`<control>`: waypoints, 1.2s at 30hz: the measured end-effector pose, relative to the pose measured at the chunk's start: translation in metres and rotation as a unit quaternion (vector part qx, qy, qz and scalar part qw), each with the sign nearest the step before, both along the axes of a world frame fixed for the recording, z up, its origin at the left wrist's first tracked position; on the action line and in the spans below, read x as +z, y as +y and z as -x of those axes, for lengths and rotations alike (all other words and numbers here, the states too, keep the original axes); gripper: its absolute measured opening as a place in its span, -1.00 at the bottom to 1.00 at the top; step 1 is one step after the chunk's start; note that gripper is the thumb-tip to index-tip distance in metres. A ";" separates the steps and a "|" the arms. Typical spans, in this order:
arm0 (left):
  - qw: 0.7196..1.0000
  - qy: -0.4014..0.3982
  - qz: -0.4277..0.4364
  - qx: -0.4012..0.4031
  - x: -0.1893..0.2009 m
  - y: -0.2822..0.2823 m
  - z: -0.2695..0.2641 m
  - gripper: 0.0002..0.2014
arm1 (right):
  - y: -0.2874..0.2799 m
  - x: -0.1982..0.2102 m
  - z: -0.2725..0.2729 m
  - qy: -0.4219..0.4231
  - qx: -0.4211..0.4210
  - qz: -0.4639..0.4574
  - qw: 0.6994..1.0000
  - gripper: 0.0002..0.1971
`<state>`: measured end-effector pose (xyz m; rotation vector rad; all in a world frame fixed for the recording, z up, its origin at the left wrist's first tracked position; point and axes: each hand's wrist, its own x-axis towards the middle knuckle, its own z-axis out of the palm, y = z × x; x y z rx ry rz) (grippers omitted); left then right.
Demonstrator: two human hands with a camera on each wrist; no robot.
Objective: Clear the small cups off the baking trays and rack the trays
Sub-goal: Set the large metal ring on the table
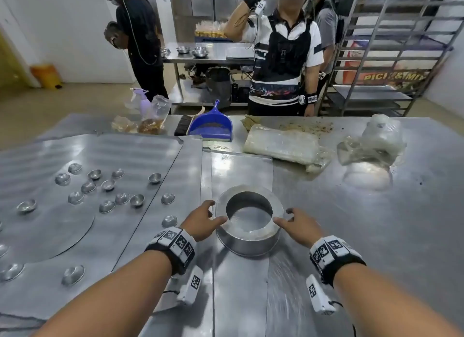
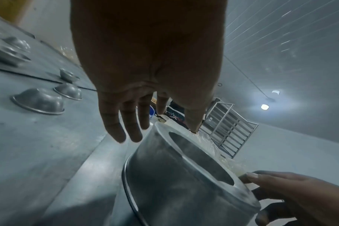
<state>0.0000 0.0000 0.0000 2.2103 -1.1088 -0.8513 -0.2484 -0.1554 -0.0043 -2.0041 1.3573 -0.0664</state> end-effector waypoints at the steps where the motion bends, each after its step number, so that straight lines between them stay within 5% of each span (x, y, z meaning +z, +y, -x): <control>1: 1.000 0.007 -0.003 0.003 -0.004 -0.006 -0.004 -0.23 | -0.002 -0.003 -0.003 0.004 -0.005 -0.012 1.000 -0.28; 5: 0.998 0.053 -0.028 0.001 -0.024 -0.023 -0.017 -0.21 | -0.008 -0.027 -0.012 -0.024 -0.022 -0.061 0.998 -0.26; 11: 0.993 0.116 0.004 -0.004 -0.041 -0.029 -0.023 -0.53 | -0.009 -0.048 -0.016 -0.076 -0.038 -0.083 0.993 -0.29; 18: 0.981 0.135 0.135 0.019 -0.022 -0.032 -0.025 -0.31 | -0.005 -0.014 -0.019 -0.254 -0.082 -0.104 0.958 -0.59; 22: 0.947 0.230 0.202 0.096 0.007 -0.038 -0.018 -0.58 | -0.009 0.010 -0.025 -0.351 -0.137 -0.107 0.920 -0.69; 27: 0.931 0.265 0.224 0.116 0.024 -0.035 -0.008 -0.26 | -0.001 0.025 -0.024 -0.364 -0.141 -0.076 0.917 -0.40; 31: 0.947 0.225 0.211 0.092 0.014 -0.027 0.002 -0.15 | 0.006 0.015 -0.016 -0.345 -0.136 -0.071 0.926 -0.22; 34: 0.952 0.229 0.173 0.105 -0.006 -0.016 0.009 -0.05 | 0.014 0.005 -0.007 -0.336 -0.128 -0.075 0.930 -0.49; 36: 0.951 0.242 0.170 0.093 -0.020 -0.009 0.013 -0.26 | 0.019 -0.003 -0.001 -0.338 -0.122 -0.090 0.929 -0.60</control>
